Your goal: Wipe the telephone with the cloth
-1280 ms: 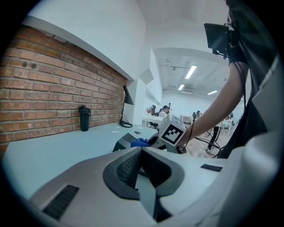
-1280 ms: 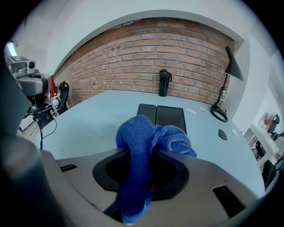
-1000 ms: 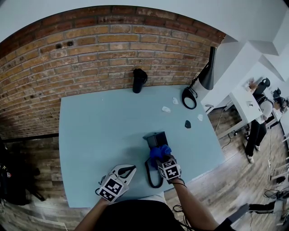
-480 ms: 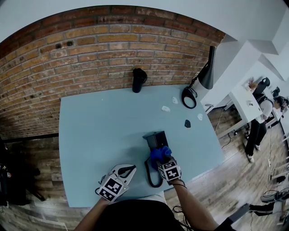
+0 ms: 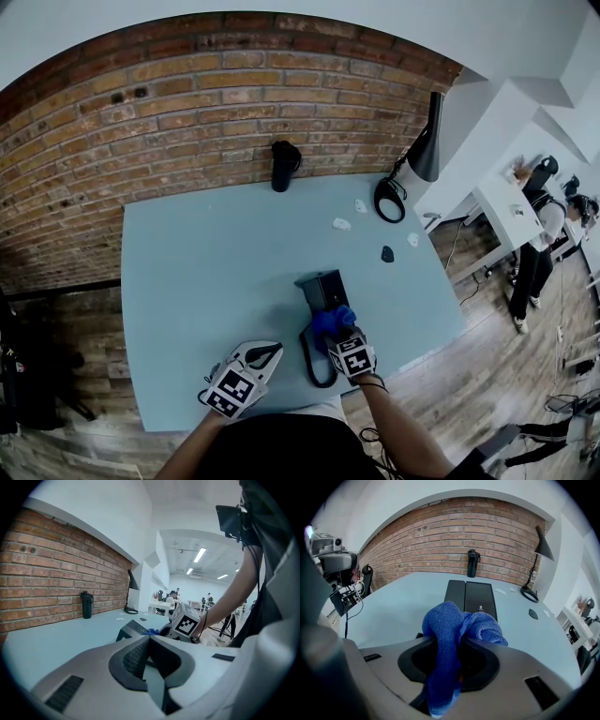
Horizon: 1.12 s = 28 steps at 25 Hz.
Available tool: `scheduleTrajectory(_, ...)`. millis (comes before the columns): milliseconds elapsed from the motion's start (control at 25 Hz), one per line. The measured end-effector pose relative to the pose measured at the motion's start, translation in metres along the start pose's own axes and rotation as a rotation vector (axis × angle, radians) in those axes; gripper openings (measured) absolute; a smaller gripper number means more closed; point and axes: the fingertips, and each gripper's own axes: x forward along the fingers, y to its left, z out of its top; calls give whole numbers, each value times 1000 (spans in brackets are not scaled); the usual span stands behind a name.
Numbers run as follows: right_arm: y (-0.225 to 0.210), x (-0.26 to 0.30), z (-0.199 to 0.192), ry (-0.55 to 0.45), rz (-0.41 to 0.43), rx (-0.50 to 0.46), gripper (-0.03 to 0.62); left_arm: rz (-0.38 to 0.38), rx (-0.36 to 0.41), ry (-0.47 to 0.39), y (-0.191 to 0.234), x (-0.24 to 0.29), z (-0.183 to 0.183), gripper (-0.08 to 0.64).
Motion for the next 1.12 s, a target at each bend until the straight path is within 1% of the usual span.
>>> scheduleTrajectory(600, 4, -2, -11, 11, -2, 6, 124, -11, 2, -1, -3, 0, -2, -3)
scheduleTrajectory(800, 7, -5, -13, 10, 9, 15, 124, 1, -9, -8, -2, -2, -2, -3)
scheduleTrajectory(1120, 4, -5, -19, 9, -7, 24, 124, -7, -6, -5, -3, 0, -2, -3)
